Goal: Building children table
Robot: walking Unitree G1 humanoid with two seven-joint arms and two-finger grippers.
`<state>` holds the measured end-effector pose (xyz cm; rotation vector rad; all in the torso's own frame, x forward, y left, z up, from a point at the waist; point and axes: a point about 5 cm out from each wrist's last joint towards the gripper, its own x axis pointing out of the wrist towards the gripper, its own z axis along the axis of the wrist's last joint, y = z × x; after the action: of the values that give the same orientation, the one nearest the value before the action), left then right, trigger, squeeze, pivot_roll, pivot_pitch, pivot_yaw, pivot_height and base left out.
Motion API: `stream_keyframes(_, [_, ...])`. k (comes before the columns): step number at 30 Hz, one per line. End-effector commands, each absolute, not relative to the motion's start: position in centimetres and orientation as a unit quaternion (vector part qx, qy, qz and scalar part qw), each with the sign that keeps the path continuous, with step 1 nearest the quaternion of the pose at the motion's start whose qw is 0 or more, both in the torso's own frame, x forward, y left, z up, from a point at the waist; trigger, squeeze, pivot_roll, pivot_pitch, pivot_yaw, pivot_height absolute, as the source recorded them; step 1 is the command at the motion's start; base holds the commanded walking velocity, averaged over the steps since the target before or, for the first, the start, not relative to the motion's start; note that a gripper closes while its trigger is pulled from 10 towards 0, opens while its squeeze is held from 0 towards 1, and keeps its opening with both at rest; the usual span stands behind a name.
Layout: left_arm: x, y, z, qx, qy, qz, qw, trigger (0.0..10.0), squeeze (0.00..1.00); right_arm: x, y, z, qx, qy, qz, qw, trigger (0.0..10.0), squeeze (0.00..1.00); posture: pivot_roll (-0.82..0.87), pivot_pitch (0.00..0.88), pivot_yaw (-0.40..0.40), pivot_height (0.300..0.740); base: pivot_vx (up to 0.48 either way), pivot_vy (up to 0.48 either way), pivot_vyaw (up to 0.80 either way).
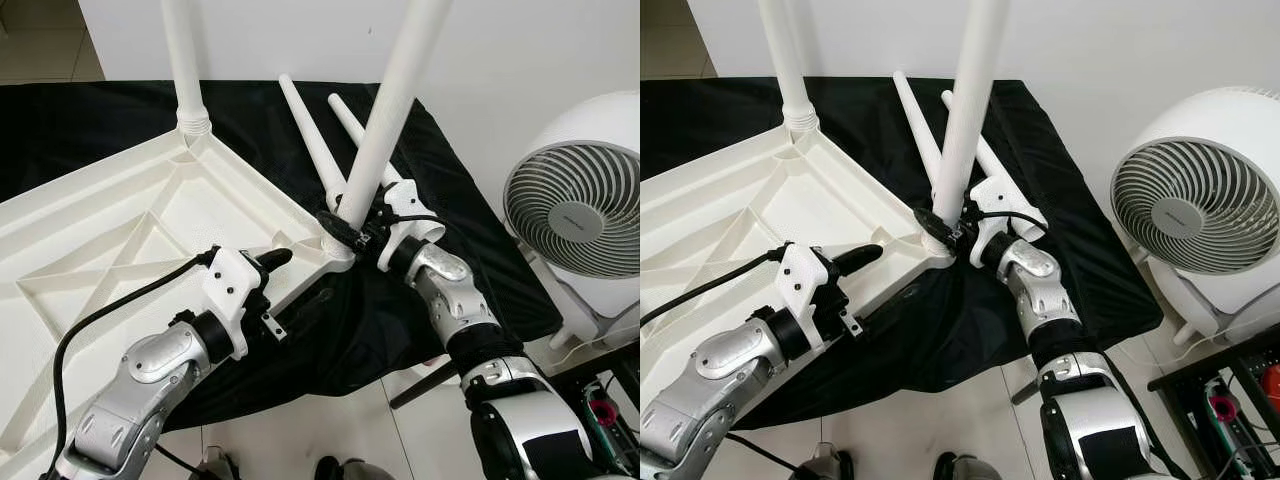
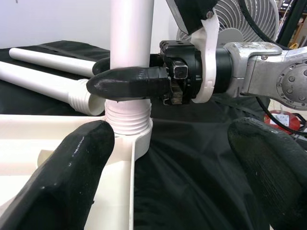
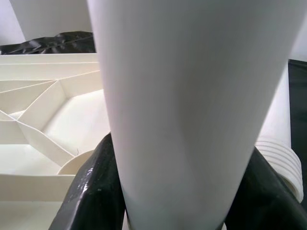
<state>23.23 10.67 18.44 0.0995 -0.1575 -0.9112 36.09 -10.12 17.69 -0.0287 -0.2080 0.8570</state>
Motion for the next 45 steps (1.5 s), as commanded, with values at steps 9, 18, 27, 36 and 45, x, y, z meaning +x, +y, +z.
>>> stream_keyframes(9, [23.0,10.4,18.4,0.048,-0.077,-0.441,0.893,10.0,0.0,35.9,-10.5,16.5,-0.012,-0.082,0.364,0.928,10.0,0.0,0.16,0.129,-0.117,0.74,0.0,0.0,0.0])
stream_keyframes(18, [22.8,10.2,18.3,0.047,-0.077,-0.446,0.89,10.0,0.0,35.5,-9.7,15.4,0.016,-0.056,0.26,0.964,10.0,0.0,0.15,0.124,-0.117,0.74,0.0,0.0,0.0])
stream_keyframes(27, [22.7,10.1,18.2,0.047,-0.075,-0.452,0.888,10.0,0.0,34.5,-8.5,14.9,0.032,-0.039,0.127,0.991,10.0,0.0,0.15,0.124,-0.116,0.74,0.0,0.0,0.0])
stream_keyframes(36, [22.6,10.1,18.2,0.047,-0.074,-0.455,0.886,10.0,0.0,32.9,-6.2,14.4,0.038,-0.022,0.091,0.995,10.0,0.0,0.15,0.12,-0.115,0.74,0.0,0.0,0.0])
stream_keyframes(45, [22.6,10.1,18.1,0.047,-0.074,-0.455,0.886,10.0,0.0,32.9,-7.0,14.3,0.054,-0.012,0.102,0.993,10.0,1.0,0.15,0.116,-0.117,0.74,0.0,0.0,0.0])
